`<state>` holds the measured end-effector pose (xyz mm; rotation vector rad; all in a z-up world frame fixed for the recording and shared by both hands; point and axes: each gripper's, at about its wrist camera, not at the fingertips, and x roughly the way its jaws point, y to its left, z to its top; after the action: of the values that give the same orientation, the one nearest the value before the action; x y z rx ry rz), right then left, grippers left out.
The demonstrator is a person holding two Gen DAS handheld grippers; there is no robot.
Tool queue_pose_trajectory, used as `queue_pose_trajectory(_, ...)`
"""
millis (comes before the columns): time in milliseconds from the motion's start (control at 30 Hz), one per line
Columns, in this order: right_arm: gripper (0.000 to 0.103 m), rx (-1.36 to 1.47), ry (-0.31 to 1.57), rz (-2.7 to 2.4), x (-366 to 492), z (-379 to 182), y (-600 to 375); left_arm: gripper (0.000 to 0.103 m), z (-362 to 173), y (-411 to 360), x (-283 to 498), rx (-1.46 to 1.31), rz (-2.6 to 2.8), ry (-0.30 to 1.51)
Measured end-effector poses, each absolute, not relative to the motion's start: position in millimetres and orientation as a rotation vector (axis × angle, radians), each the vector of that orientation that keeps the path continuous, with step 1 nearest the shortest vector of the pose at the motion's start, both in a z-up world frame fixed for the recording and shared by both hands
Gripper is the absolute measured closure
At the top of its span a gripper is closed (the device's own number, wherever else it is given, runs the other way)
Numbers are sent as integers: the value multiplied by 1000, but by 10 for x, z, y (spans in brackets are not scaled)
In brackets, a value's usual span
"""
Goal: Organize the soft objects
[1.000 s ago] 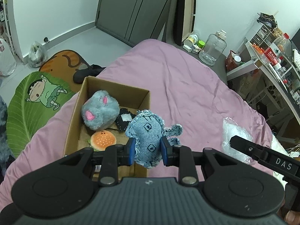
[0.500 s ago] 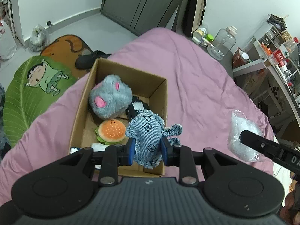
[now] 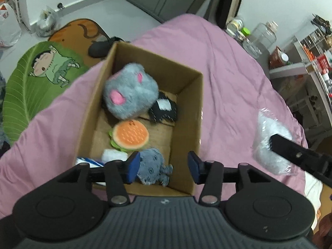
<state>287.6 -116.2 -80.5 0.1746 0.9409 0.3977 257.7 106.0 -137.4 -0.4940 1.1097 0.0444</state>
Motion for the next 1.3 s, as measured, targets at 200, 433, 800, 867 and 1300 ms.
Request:
queue_pose_trajectory(200, 63, 173, 965, 461, 2945, -870, -913, 54, -1189, 1277, 2577, -485, 97, 1067)
queue_pose_trajectory(433, 63, 151, 976, 528, 3018, -883, -616, 53, -1099, 1512, 2575, -485, 168, 1045)
queue_pose_trajectory(800, 46, 200, 980, 525, 3012, -870, -652, 27, -960, 1610, 2469, -446, 184, 1044)
queue_pose_trajectory(867, 46, 201, 975, 517, 2989, -834, -703, 22, -925, 1605, 2461, -428, 187, 1051)
queue_pose_trajectory(1300, 28, 203, 928, 514, 2760, -601, -941, 5, -591, 1467, 2256, -385, 190, 996)
